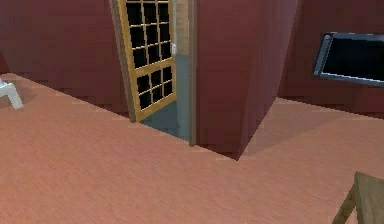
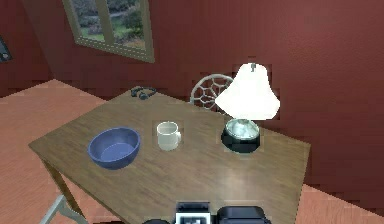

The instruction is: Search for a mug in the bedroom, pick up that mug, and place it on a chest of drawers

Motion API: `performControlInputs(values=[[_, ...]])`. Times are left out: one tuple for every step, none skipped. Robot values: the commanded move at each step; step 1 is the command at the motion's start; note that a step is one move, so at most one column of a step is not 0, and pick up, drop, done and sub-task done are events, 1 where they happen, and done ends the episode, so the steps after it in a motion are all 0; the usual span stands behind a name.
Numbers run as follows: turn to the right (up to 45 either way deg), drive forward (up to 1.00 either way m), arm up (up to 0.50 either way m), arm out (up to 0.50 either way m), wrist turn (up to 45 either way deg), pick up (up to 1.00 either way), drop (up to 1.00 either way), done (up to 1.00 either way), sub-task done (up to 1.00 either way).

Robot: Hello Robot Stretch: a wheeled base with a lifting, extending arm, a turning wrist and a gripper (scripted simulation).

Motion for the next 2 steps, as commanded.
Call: performControlInputs(values=[[0.0, 0.00, 0.00, 0.42, 0.0, 0.00, 0.00, 0.00, 0.00], [0.0, 0.00, 0.00, 0.00, 45.0, 0.00, 0.00, 0.00, 0.00]])
